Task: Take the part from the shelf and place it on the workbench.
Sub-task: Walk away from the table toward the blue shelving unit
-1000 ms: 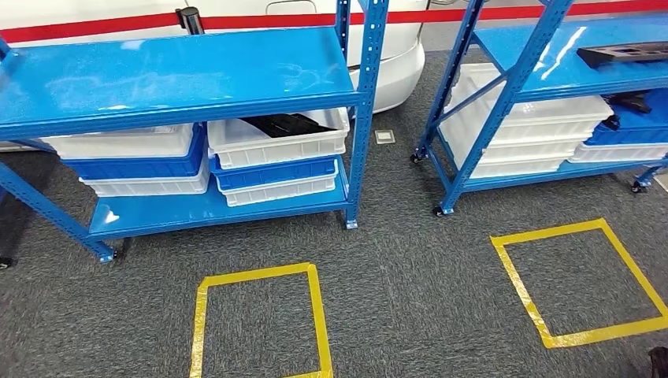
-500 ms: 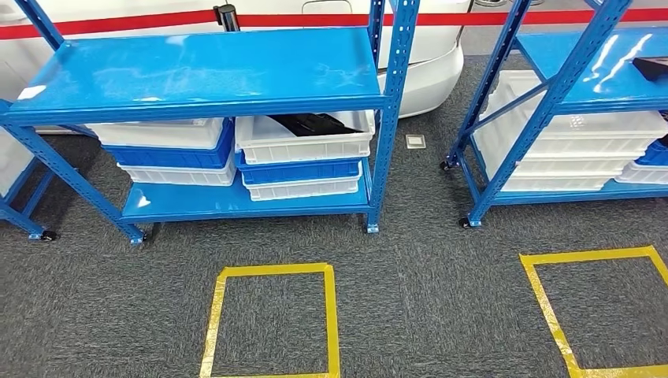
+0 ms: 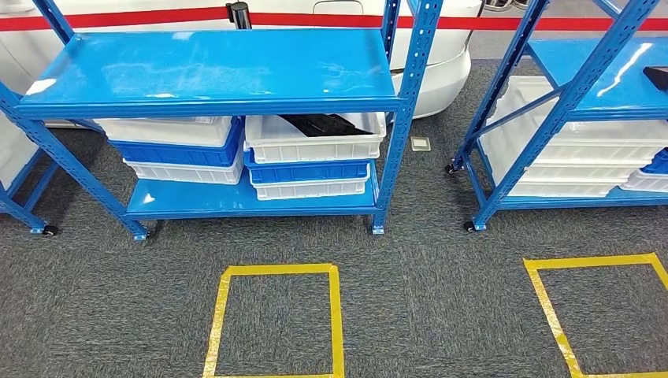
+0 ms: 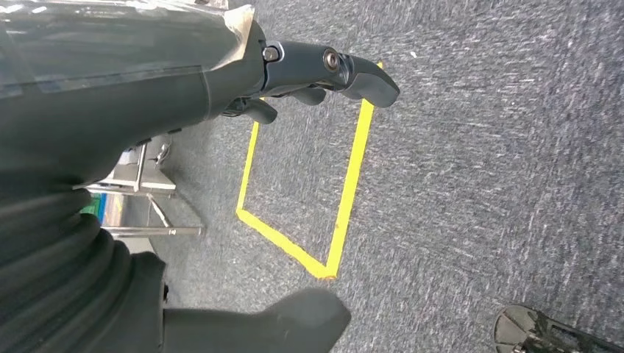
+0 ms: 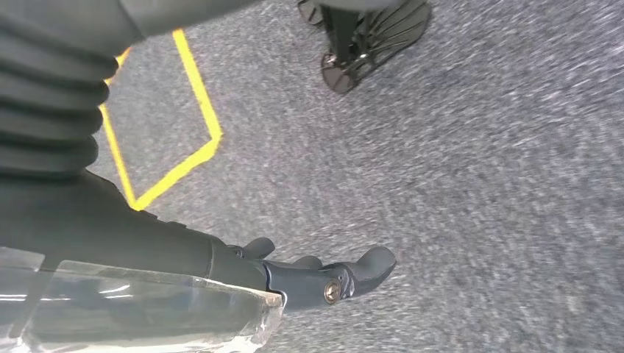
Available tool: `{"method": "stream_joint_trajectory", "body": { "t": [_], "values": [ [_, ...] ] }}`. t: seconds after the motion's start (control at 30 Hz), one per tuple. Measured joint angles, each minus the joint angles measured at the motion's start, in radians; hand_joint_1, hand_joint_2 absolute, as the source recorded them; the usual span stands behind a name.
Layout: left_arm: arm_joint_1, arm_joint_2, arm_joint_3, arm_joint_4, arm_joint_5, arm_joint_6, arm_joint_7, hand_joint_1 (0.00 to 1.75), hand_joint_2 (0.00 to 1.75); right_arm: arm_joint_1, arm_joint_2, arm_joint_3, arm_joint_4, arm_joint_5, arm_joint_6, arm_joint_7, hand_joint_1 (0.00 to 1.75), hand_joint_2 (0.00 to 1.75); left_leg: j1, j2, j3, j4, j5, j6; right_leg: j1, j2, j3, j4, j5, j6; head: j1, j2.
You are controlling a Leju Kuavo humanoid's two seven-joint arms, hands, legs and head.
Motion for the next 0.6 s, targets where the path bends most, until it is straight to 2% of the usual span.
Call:
{"method": "stream_joint_trajectory", "body": {
  "t": [0.17,0.6],
  "values": [
    [0.000,0.000,0.015,0.000,0.000,-0.008,0.001,0.00,1.75,0.000,-0.004,0.001,0.001,0.010,0.000,0.043,0.00,1.75,-0.001,0.000,0.000,0.001,-0.001,0.002,-0.002,0.000,0.008,-0.001,0.001,0.002,0.000,0.000],
    [0.000,-0.001,0.027,0.000,0.001,-0.010,0.002,0.00,1.75,0.000,-0.006,0.001,0.002,0.010,-0.001,0.047,0.00,1.75,0.000,0.000,0.004,0.000,-0.002,0.003,-0.002,0.000,0.004,-0.001,-0.001,0.006,0.000,0.000]
  ]
}}
